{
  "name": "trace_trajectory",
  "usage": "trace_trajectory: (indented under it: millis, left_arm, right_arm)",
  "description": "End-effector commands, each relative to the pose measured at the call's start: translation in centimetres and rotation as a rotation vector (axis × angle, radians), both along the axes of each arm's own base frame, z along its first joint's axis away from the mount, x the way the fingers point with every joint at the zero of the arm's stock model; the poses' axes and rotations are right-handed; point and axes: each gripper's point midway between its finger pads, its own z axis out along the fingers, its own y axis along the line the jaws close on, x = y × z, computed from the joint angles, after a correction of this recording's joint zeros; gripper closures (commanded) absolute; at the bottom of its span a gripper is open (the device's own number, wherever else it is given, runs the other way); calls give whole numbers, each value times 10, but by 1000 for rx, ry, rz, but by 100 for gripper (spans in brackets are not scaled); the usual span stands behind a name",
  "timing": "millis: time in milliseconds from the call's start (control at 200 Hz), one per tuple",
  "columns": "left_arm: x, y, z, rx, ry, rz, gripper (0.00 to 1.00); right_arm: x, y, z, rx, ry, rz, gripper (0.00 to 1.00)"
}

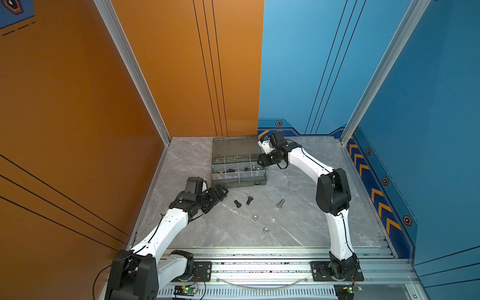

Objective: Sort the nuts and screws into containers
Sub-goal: 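Move the right gripper back over another silver hex nut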

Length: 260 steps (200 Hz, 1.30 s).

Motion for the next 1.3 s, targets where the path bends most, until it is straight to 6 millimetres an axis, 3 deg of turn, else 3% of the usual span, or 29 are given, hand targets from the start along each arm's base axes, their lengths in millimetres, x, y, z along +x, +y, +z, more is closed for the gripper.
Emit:
trace_trajectory:
  millis: [0,90,290,496,616,676,1071,1296]
  left_arm:
    - [4,-3,4,7,-6,-12,2]
    - [4,-3,3,5,-4,-14,2]
    - [5,-4,3,3,-8,-17,2]
    - [5,-5,2,-3,-9,-22,2]
    - [4,-5,0,-5,-8,-18,2]
    - [3,-5,-2,-7,-5,-13,2]
    - [-1,-4,-2,-7,-6,-7,2]
    - [-2,-4,-2,-5,-3,-9,2]
  right_arm:
    - [-37,0,44,-3,-41,109,52]
    - [-62,1,59,17,-41,166,51]
    - [-126,-3,45,-25,17,254,50]
    - [-180,0,18,-129,48,336,49]
    - [-198,3,-2,-155,47,337,48]
    - [-217,17,-12,-143,55,374,48]
    - [-261,37,-67,-250,129,431,48]
    - [-269,38,-89,-335,129,495,48]
